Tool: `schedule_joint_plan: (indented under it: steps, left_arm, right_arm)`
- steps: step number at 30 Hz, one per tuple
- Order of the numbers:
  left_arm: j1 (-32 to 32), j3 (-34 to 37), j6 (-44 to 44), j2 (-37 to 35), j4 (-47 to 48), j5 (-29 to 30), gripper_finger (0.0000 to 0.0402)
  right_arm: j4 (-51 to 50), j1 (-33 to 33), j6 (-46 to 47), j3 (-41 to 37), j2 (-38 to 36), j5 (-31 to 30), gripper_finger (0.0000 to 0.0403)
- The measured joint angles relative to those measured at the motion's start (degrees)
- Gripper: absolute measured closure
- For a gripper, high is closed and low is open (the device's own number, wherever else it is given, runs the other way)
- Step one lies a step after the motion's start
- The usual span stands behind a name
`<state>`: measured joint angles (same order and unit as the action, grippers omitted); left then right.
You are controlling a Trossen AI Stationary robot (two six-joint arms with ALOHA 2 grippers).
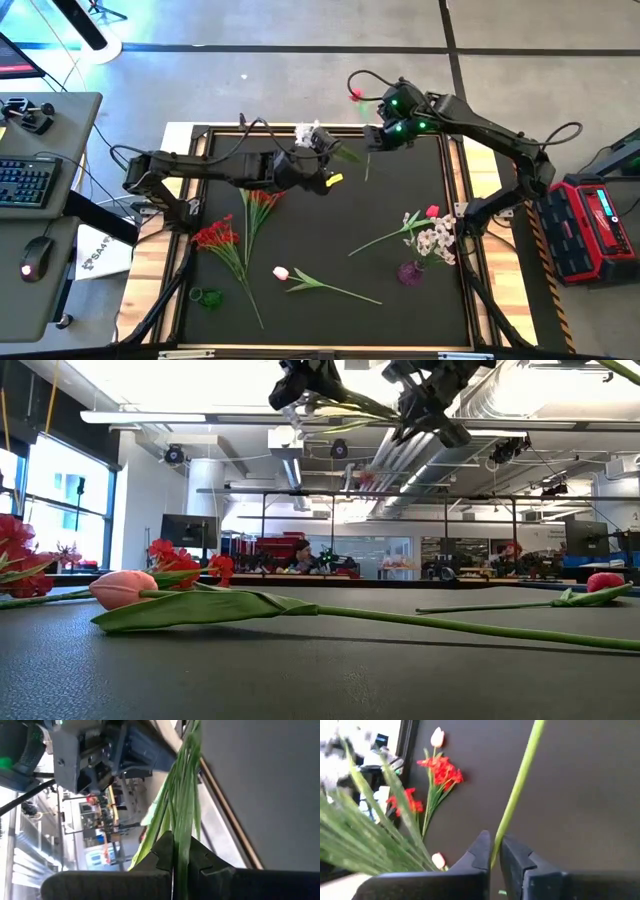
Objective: Sort flowers into vase by color
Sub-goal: Put the white flower into the pink vase
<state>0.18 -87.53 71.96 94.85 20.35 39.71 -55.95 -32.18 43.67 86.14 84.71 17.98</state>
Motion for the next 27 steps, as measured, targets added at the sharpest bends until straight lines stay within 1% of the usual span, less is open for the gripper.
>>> schedule_joint_plan:
  steps: [2,5,7,9,11,12,13,15,17,19,22,25,27]
  left_arm:
    - [-0.5,0.0,-2.5,0.0,0.9,-1.5,0.0401]
    - [-1.5,0.0,-8.2,0.0,4.5,-6.5,0.0401]
    - [-1.9,0.0,-12.9,0.0,7.7,-11.2,0.0401]
    - [-2.3,0.0,-17.9,-0.1,11.5,-18.4,0.0401]
    - [-2.7,0.0,-22.3,-0.1,14.5,-25.0,0.0401]
    - [-2.8,0.0,-24.2,-0.1,15.5,-27.3,0.0401]
    - [-2.9,0.3,-25.7,-0.1,15.9,-28.3,0.0401]
    - [-3.3,0.8,-27.7,-0.1,15.9,-27.0,0.0401]
    - [-3.3,0.9,-28.2,0.0,16.3,-23.7,0.0401]
    - [-3.3,0.9,-27.5,0.0,16.1,-20.2,0.0401]
    - [-3.2,0.9,-25.3,0.0,16.0,-16.9,0.0401]
    - [-3.2,0.9,-23.5,0.0,15.9,-16.0,0.0401]
    - [-3.2,0.9,-22.9,0.0,15.8,-16.0,0.0401]
  right_arm:
    - [-0.2,-0.7,-0.9,0.0,0.0,-3.6,0.0387]
    - [0.1,-2.0,-3.5,0.0,-0.3,-9.0,0.0398]
    - [-0.2,-2.9,-5.9,0.0,-0.5,-12.7,0.0397]
    - [-0.7,-4.0,-8.7,0.0,-0.6,-19.1,0.0399]
    - [-0.5,-4.9,-11.3,-0.1,-0.7,-23.7,0.0401]
    - [-0.4,-5.2,-12.4,-0.1,-0.8,-24.5,0.0401]
    - [-0.5,-5.6,-13.5,-0.1,-0.8,-24.2,0.0401]
    - [-0.4,-5.8,-16.6,-0.1,-0.7,-23.0,0.0402]
    - [-0.5,-5.6,-19.0,-0.1,-0.7,-20.9,0.0402]
    - [-0.9,-5.1,-20.8,-0.1,-0.7,-18.2,0.0402]
    - [-2.5,-3.7,-21.9,-0.1,-0.7,-14.4,0.0402]
    - [-4.3,-2.7,-23.4,-0.1,-0.7,-11.8,0.039]
    - [-5.8,-2.2,-25.3,-0.1,-0.7,-9.6,0.037]
